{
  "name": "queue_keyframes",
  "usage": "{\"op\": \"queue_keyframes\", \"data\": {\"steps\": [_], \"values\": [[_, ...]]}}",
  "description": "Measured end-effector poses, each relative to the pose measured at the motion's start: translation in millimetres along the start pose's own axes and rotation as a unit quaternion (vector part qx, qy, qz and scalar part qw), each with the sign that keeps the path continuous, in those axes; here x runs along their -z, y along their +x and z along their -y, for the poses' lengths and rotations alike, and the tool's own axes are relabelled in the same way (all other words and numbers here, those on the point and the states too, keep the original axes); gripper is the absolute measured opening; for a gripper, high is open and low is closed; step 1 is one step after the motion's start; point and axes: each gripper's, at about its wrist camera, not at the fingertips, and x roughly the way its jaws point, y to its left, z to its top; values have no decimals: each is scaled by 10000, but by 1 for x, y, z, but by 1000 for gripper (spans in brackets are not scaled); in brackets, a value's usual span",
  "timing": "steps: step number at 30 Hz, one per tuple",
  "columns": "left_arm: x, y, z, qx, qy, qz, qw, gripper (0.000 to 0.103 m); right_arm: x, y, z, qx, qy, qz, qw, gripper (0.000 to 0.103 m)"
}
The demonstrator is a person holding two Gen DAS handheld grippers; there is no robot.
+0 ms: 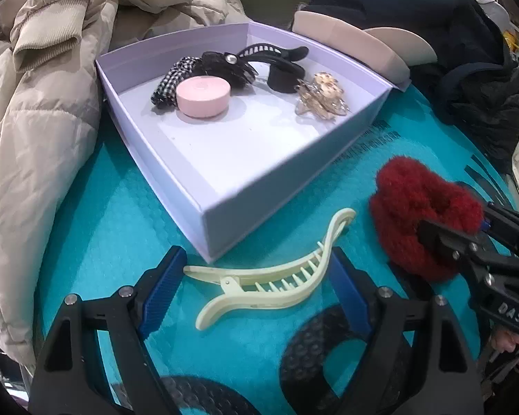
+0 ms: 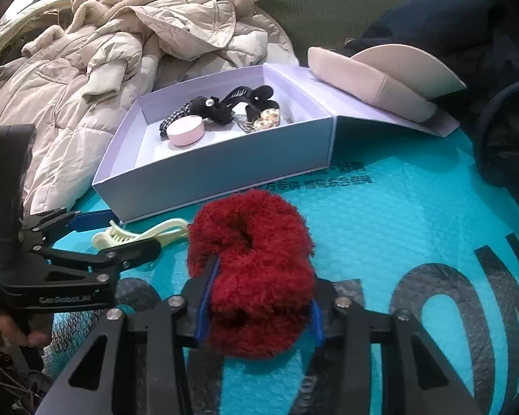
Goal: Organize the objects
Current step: 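Close the left tool on the cream claw clip while the right tool grips the red scrunchie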
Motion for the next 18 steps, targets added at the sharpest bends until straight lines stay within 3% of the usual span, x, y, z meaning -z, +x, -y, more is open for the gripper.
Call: {"op": "queue_keyframes", "data": {"steps": [12,18], "values": [[39,-33,20,162,202,-237,9994,81,12,-21,-5,195,-161,-24,9997,37],[43,-51,22,156,184,-152,9996,81,17,-34,-4,177,-96,26,9998,35]]}}
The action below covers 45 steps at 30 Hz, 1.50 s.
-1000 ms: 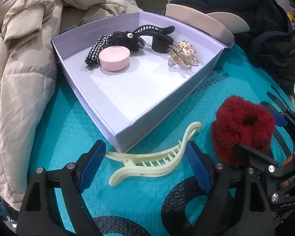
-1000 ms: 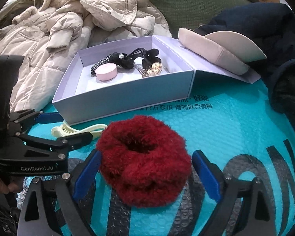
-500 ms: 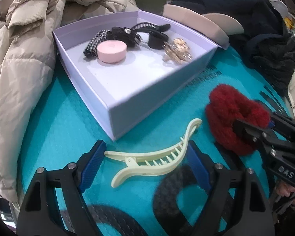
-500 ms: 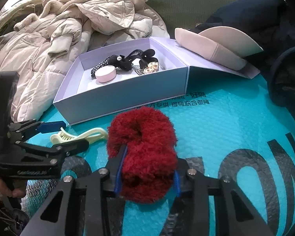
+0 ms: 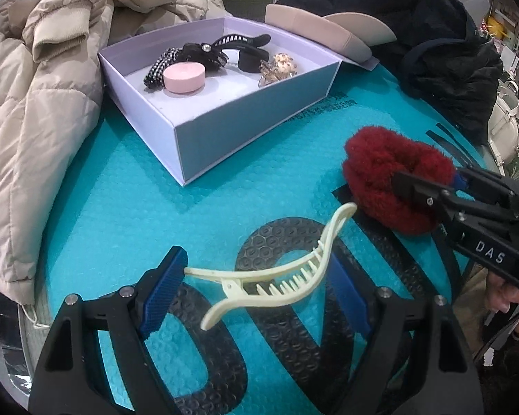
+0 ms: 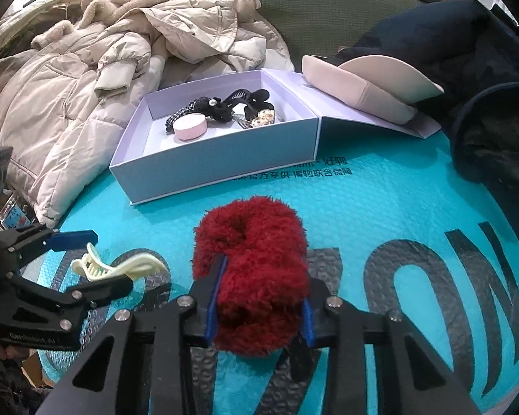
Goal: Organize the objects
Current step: 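Close the left tool on the cream claw clip while the right tool grips the red scrunchie, then lift and carry the cream clip and red scrunchie with both tools over the box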
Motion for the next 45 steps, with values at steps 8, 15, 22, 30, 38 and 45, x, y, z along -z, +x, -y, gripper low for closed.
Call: {"op": "queue_keyframes", "data": {"steps": [8,15,22,30,38,45], "values": [[5,-13,3,33,9,102,9999,81,9,-14,-2,-42,68,39,10000,35],[8,-19,3,89,-38,160,9998,81,15,-28,-1,-67,193,93,9997,34],[-5,-40,3,84,-34,342,9994,81,11,-39,-10,-96,77,101,9999,33],[-31,-60,1,144,-94,518,9985,81,-1,-47,-15,-191,-17,31,9998,33],[-56,-59,0,208,14,610,9979,81,-15,-54,-14,-24,-130,102,9999,33],[-66,-42,-4,211,57,579,9981,81,-15,-40,-7,17,-16,69,10000,31]]}}
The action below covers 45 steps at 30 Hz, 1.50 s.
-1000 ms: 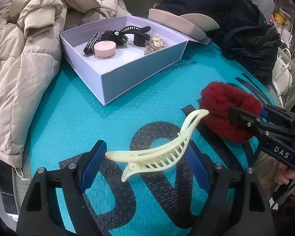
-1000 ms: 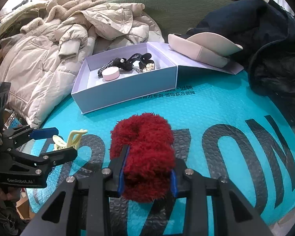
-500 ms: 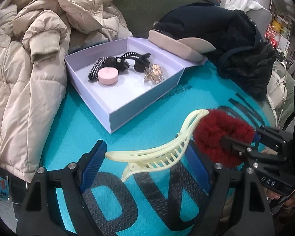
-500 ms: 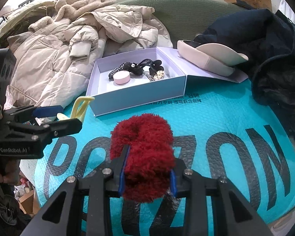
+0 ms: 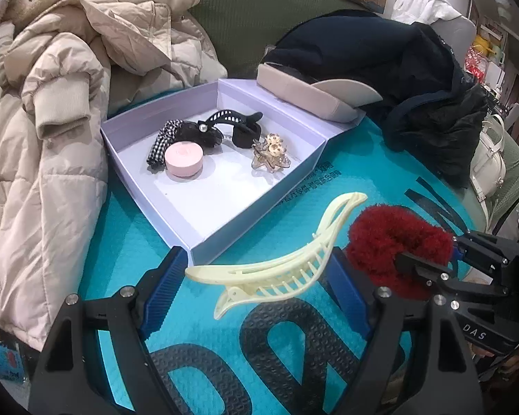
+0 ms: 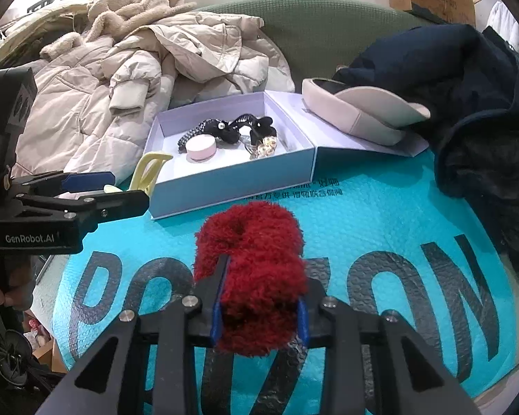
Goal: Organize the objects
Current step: 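Lift and carry the cream clip and red scrunchie with both tools over the box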
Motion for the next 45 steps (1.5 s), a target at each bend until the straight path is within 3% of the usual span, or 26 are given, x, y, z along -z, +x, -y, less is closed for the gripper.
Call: {"op": "queue_keyframes", "data": {"steps": [15,45], "values": [[-18,16,-5,-38,57,35,10000,81,-17,18,7,78,-46,-52,9999,25],[-101,43,-46,-595,192,309,9976,81,-120,60,-12,-531,-740,250,9955,24]]}}
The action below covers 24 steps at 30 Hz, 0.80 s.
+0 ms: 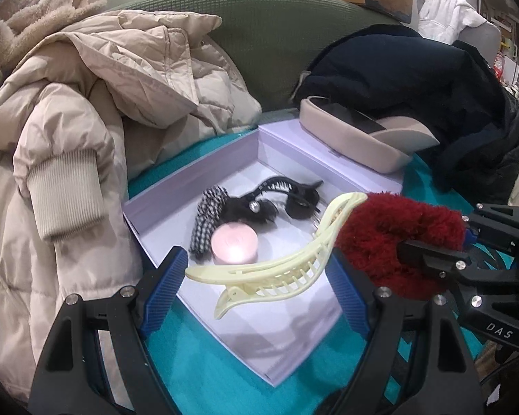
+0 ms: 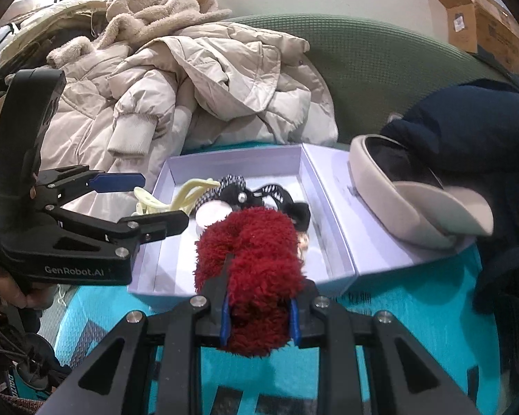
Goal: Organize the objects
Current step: 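Lift and carry the cream clip and red scrunchie with both tools over the box, then lower and open the left tool on the cream clip while the right tool releases the scrunchie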
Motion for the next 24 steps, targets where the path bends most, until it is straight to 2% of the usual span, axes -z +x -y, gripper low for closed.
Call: {"op": "queue_keyframes", "data": {"steps": [13,24], "values": [[-39,24,-42,-464,-295,213,9983,81,-53,34,6,-175,-217,195,9994,24],[-44,63,-53,-673,-472,95,9966,81,-71,75,9,-153,-322,206,9992,25]]}}
